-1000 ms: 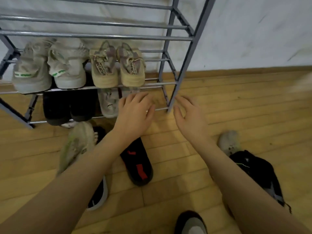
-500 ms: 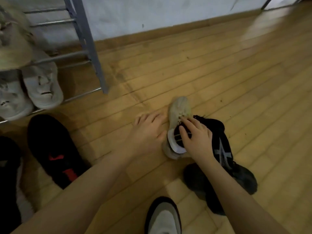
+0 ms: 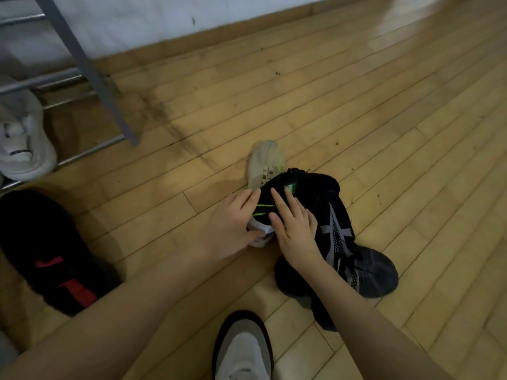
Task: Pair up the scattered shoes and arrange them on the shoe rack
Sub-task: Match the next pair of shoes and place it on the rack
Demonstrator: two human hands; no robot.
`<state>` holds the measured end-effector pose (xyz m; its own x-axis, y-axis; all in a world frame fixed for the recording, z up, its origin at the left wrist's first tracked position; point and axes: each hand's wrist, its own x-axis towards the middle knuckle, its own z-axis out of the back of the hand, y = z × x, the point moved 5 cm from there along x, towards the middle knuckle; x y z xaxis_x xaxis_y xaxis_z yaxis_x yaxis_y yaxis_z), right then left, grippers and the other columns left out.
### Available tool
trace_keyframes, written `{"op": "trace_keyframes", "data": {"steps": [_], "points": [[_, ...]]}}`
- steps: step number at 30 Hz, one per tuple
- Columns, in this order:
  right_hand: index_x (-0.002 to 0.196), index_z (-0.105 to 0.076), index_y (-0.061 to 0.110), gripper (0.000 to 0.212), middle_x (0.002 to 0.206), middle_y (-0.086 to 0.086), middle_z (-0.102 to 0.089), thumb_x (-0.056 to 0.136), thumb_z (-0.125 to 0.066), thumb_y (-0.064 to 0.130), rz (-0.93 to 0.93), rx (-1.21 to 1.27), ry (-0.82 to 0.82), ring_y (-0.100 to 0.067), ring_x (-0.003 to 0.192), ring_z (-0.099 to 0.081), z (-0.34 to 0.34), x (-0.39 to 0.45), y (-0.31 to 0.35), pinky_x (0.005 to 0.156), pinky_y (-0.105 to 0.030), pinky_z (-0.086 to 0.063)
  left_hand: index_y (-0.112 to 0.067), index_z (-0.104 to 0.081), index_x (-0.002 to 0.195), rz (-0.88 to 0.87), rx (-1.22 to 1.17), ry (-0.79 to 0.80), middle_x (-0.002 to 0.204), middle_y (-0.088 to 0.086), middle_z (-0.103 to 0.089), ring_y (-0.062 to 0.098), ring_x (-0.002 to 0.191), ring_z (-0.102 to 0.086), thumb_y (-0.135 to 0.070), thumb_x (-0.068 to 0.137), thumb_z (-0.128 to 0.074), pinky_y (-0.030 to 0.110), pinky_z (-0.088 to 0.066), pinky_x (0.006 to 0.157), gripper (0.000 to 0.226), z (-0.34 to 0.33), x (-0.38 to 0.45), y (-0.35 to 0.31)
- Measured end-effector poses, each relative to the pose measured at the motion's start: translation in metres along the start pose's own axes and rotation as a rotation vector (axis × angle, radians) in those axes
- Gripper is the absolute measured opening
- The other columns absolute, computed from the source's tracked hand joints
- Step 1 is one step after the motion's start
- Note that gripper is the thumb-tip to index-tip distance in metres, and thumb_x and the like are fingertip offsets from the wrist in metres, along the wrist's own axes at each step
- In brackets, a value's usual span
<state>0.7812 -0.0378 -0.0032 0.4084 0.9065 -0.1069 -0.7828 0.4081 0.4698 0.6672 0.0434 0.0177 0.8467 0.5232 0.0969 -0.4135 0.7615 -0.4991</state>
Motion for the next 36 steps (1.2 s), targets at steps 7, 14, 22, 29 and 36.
{"op": "trace_keyframes", "data": {"steps": [7,14,22,29,36], "points": [[0.144,-0.027,0.039,0.054,0.151,0.001,-0.031,0.094,-0.011,0.050,0.179,0.062,-0.092,-0.014,0.139,-0.024,0.007,0.010,0.070,0.099,-0.020,-0.005,0.005,-0.041,0.135,-0.010,0.074,-0.201,0.132,0.018,-0.050,0.032,0.108,-0.054,-0.042,0.085,-0.059,0.041,-0.049,0.088,0.070,0.052,-0.033,0.022],[0.135,-0.047,0.035,0.052,0.138,-0.003,-0.050,0.098,-0.015,0.052,0.380,0.010,-0.077,-0.025,0.120,-0.049,-0.021,0.009,0.158,0.096,-0.037,-0.022,0.000,-0.050,0.129,0.313,0.232,-0.327,0.122,0.015,-0.059,0.032,0.100,-0.061,-0.051,0.080,-0.056,0.043,-0.052,0.080,0.071,0.102,-0.115,0.063],[0.137,-0.042,0.037,0.053,0.141,-0.013,-0.043,0.093,-0.018,0.053,0.445,-0.213,0.243,-0.037,0.124,-0.044,-0.099,-0.012,0.198,0.100,-0.050,-0.030,-0.009,-0.058,0.122,0.672,0.348,-0.211,0.113,0.012,-0.064,0.031,0.097,-0.063,-0.053,0.075,-0.068,0.048,-0.041,0.095,0.065,0.077,-0.199,0.104],[0.144,-0.014,0.049,0.048,0.155,-0.011,-0.016,0.097,-0.023,0.051,0.316,-0.185,0.272,-0.031,0.137,-0.027,-0.120,-0.035,0.186,0.108,-0.044,-0.027,-0.009,-0.044,0.135,0.670,0.333,-0.187,0.119,0.014,-0.058,0.035,0.112,-0.053,-0.050,0.072,-0.069,0.053,-0.035,0.099,0.080,0.061,-0.204,0.112],[0.140,-0.041,0.029,0.042,0.151,-0.005,-0.028,0.098,-0.033,0.035,0.306,0.250,0.173,-0.024,0.138,-0.029,-0.114,-0.033,0.200,0.107,-0.051,-0.033,-0.003,-0.052,0.127,0.657,0.142,-0.291,0.106,0.010,-0.067,0.032,0.101,-0.059,-0.068,0.074,-0.037,0.048,-0.037,0.089,0.085,0.071,-0.201,0.115]]}}
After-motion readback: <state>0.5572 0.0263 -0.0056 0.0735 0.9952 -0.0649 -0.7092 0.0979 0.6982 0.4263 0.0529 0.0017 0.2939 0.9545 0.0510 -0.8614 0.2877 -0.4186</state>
